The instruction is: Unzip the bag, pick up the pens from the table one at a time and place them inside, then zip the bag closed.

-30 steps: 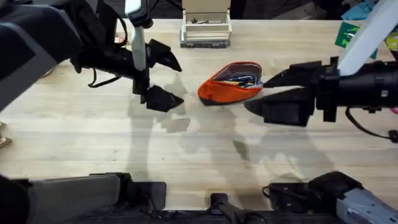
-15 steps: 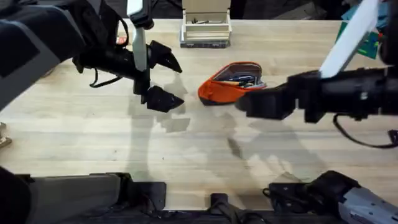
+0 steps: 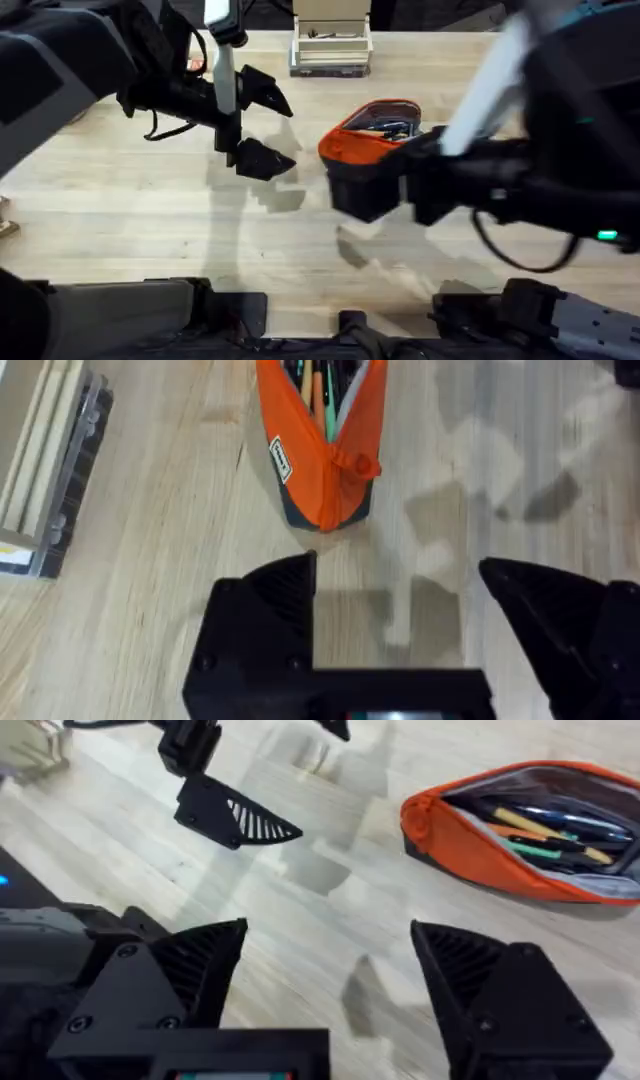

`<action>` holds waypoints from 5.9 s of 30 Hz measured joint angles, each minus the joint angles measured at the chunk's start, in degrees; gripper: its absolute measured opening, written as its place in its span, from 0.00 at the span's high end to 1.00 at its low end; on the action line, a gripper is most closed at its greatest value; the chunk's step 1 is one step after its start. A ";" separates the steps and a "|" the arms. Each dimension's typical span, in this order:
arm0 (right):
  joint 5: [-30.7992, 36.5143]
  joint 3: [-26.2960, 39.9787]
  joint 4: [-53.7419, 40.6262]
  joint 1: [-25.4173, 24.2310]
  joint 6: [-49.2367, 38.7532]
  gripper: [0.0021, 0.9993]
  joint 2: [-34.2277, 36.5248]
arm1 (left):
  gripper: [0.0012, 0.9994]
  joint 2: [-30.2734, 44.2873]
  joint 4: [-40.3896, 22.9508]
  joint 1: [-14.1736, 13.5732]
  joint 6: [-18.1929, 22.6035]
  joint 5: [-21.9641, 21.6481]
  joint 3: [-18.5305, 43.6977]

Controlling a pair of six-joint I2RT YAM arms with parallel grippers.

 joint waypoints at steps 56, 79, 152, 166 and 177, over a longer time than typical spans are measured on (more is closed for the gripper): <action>12.41 0.00 8.37 -0.03 23.43 0.00 20.09 | 0.01 0.00 0.00 0.00 0.00 -0.09 0.00; 11.89 0.00 15.78 -5.38 23.54 0.00 32.73 | 0.01 0.00 0.00 0.00 0.00 -0.09 0.00; 12.13 -0.04 20.02 -8.00 19.56 0.97 29.73 | 0.01 0.00 0.00 0.00 0.00 -0.09 0.00; 12.10 -0.22 19.67 -8.00 19.37 0.97 28.67 | 0.01 1.40 0.43 0.00 0.02 0.73 0.04; 12.11 -0.22 19.67 -8.00 19.36 0.97 28.66 | 0.01 11.87 3.00 0.00 0.00 7.11 0.04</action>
